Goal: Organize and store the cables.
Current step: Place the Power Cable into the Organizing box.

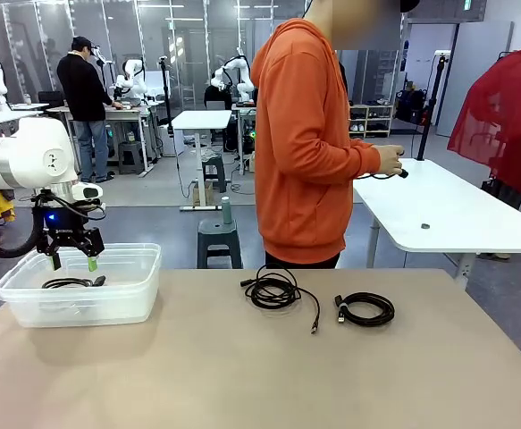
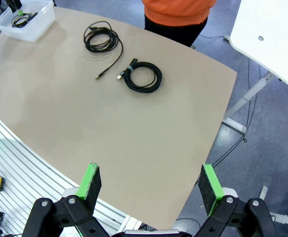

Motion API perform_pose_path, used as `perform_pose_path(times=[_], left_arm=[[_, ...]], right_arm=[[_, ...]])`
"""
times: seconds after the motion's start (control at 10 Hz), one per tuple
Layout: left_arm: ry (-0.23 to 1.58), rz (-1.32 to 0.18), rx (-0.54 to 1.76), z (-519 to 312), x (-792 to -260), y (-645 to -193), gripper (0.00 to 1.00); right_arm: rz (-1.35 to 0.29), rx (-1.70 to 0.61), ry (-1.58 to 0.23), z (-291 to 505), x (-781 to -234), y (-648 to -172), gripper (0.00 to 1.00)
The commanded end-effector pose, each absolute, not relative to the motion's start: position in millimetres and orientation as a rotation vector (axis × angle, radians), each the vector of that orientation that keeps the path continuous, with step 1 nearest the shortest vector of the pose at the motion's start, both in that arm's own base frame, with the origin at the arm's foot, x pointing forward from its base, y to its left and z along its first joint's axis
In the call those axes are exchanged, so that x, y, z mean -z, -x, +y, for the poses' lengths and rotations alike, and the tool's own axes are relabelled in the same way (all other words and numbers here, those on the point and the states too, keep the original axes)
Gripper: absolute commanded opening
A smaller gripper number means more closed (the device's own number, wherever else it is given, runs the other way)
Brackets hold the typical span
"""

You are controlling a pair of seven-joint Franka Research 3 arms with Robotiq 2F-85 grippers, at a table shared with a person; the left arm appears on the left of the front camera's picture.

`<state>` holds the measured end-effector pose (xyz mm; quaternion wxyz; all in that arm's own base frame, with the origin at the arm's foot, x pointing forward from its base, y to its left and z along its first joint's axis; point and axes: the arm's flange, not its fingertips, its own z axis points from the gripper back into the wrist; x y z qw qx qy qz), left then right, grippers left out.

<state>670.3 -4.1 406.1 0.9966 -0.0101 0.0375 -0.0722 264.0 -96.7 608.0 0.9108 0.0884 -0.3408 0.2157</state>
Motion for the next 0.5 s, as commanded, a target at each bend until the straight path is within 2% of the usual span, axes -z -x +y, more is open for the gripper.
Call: perform_pose_path(times=[0.0,0.3,0.4], left_arm=[[0.020,0.076,0.143,-3,-406,-671,1.00],[0.020,0.075,0.145,-4,-406,-670,1.00],[0.014,0.015,0.325,-14,-423,-657,1.00]], right_arm=[[-0.702,-0.446,-0.179,-96,-609,-265,1.00],[-0.702,-0.446,-0.179,-96,-609,-265,1.00],[-0.702,-0.446,-0.179,-96,-609,-265,1.00]])
